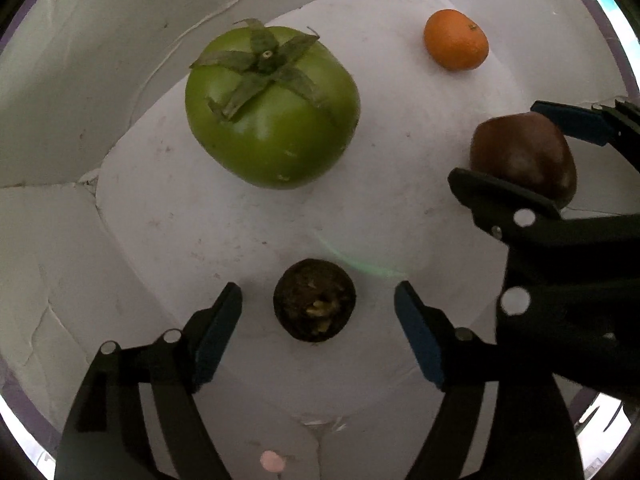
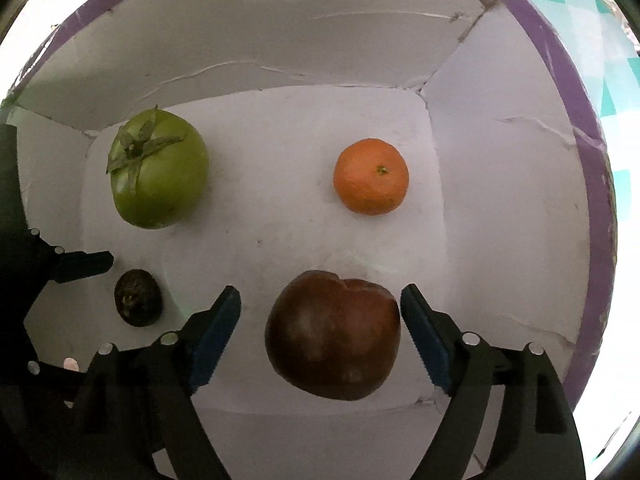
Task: Organize fruits
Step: 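Carry both fruits into the box and open both tools, then withdraw both tools from the box toward the remaining fruits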
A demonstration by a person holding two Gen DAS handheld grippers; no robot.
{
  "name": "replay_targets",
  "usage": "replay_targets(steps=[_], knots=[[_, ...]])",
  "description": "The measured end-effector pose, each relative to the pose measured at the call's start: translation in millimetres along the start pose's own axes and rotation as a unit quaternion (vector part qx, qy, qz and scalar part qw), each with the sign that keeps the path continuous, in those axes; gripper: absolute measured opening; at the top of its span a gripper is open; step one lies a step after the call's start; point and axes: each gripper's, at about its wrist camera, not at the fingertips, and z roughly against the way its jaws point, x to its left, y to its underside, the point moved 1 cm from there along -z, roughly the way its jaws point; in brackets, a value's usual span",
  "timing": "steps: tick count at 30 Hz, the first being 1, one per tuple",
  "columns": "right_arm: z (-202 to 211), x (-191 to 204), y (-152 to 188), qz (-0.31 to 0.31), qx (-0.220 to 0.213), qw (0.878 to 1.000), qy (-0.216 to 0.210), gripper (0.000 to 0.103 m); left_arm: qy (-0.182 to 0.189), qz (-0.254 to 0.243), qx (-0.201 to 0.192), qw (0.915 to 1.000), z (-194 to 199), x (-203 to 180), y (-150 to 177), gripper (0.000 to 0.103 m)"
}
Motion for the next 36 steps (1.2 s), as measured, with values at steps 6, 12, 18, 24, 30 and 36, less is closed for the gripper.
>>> replay_targets(steps=[6, 12, 18, 24, 30, 36], knots=[[21.5, -3.5, 4.0, -0.019, -0.029, 0.999, 0.008, 0.084, 0.016, 0.008, -0.055, 0.9983, 22.4, 6.6, 17.0, 0.08], [106.0, -32.7, 46.8, -0.083, -0.2, 0.975, -0.049, 0.088, -0.012, -0.006, -0.178, 0.984, 75.1, -1.3, 36.4, 0.08], [160.6, -82.8, 151.5, -0.191, -0.297, 0.935, -0.043, 0.088, -0.068, -0.034, -0.342, 0.9367, 150.1, -52.1, 81.0, 0.099], [149.2, -129.2, 297.5, -0.3, -0.291, 0.909, -0.006, 0.088, -0.024, -0.089, -0.394, 0.9144, 189.1, -146.5, 122.3, 0.101], [127.9, -152.0, 397.2, -0.373, -0.297, 0.879, 0.011, 0.088, 0.014, -0.14, -0.357, 0.9236, 166.6, -249.0, 145.0, 0.101], [101.7, -161.1, 426.8, -0.407, -0.287, 0.867, -0.002, 0.088, -0.017, -0.213, -0.319, 0.9233, 116.6, -329.4, 141.2, 0.101]])
